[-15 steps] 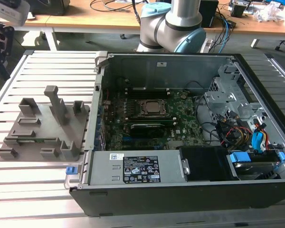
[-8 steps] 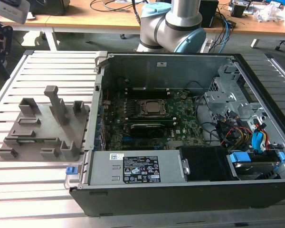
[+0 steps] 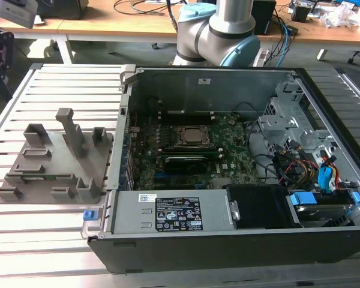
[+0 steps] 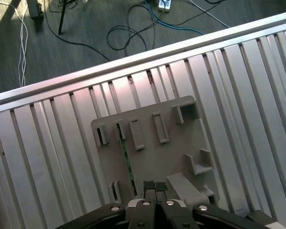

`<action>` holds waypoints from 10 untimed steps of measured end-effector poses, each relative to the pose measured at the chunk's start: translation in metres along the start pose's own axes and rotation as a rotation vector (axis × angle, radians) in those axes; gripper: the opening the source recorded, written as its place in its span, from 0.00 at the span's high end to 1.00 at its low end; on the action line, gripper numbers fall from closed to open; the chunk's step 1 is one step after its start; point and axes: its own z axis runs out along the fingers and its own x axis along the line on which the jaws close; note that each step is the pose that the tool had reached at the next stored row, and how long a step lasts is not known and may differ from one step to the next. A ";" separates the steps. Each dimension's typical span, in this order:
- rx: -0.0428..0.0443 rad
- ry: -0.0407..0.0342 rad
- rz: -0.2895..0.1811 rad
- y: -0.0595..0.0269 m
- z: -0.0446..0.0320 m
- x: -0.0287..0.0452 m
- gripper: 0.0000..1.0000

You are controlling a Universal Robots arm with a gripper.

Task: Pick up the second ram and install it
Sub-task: 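Pick up the second ram and move it above second insertion slot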

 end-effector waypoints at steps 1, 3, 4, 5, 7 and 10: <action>-0.0002 0.0004 -0.008 0.0000 0.0000 0.0000 0.89; -0.0008 0.0015 -0.033 0.0000 0.0000 -0.0001 0.89; -0.0009 0.0018 -0.040 0.0000 0.0000 -0.0001 0.89; -0.0014 0.0026 -0.057 0.0001 0.0000 -0.0001 0.89; -0.0022 0.0042 -0.092 0.0001 0.0000 -0.0001 0.89; -0.0028 0.0055 -0.121 0.0001 0.0000 -0.0001 0.89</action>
